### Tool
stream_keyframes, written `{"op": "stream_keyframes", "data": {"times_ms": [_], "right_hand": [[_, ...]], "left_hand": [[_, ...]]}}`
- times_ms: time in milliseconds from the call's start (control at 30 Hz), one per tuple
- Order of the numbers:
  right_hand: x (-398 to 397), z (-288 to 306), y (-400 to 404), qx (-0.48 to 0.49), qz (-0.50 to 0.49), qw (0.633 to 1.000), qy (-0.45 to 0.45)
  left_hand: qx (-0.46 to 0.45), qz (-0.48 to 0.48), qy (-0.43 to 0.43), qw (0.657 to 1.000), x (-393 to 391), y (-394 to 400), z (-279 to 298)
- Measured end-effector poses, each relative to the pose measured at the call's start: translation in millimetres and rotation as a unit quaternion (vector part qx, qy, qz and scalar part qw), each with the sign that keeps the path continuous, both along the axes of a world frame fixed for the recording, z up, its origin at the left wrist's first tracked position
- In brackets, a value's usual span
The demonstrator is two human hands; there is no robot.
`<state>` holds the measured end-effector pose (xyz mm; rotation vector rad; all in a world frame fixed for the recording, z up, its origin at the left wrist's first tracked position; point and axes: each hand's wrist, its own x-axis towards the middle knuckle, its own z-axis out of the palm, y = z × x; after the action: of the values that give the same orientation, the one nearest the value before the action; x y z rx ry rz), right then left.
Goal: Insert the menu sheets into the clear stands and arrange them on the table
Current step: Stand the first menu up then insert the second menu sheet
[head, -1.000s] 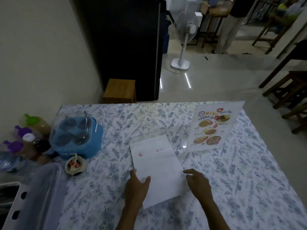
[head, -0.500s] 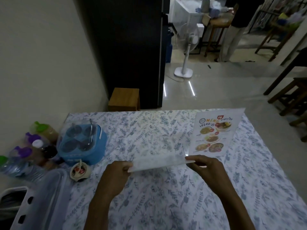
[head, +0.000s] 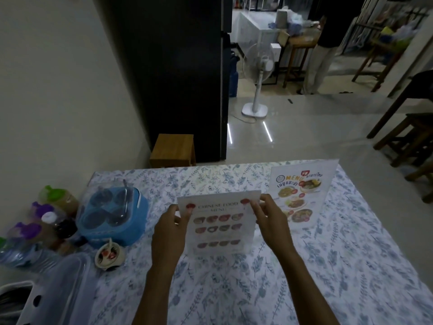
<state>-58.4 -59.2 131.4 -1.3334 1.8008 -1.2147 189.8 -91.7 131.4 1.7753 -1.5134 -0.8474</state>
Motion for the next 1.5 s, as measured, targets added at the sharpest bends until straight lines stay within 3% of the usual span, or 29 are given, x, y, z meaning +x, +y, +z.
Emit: {"op": "stream_keyframes", "data": {"times_ms": [167, 267, 367, 467, 700, 1000, 1133, 1267, 1500], "right_hand": [[-1.6, -23.9, -9.7, 0.003, 0.012, 1.000, 0.007], [-3.0, -60.9, -5.1, 0.030, 0.028, 0.998, 0.054], [2.8, -105.9, 8.6, 0.088, 0.035, 0.991, 0.097], [3.6, -128.5, 8.4, 0.070, 0.024, 0.992, 0.104], [-0.6, -119.9, -36.6, 0.040, 0.033, 0.990, 0.133], [1.8, -129.4, -41.5, 0.061, 0.018, 0.990, 0.123], [-5.7, -123.2, -31.9, 0.055, 0.004, 0.991, 0.119], [-32.6, -123.9, -8.2, 0.054, -0.023, 0.989, 0.136], [-106.6, -122.5, 25.9, 0.091, -0.083, 0.980, 0.158]], "left_hand": [[-0.030, 0.011, -0.047, 0.998, -1.4, -4.8, -26.8], [-0.025, 0.016, -0.054, 0.998, -0.7, -7.2, -37.2], [-0.042, 0.012, -0.042, 0.998, -1.3, -6.5, -47.5], [-0.050, 0.000, 0.003, 0.999, -0.9, -12.8, -48.0], [-0.058, 0.005, 0.001, 0.998, 0.9, -53.4, -45.0], [-0.076, 0.016, -0.014, 0.997, -6.6, -49.8, -61.4], [0.025, 0.032, -0.030, 0.999, -11.1, -36.1, -72.3], [0.125, 0.066, -0.125, 0.982, -27.7, -11.3, -86.9], [0.056, 0.074, -0.158, 0.983, -100.0, 14.3, -77.9]]}}
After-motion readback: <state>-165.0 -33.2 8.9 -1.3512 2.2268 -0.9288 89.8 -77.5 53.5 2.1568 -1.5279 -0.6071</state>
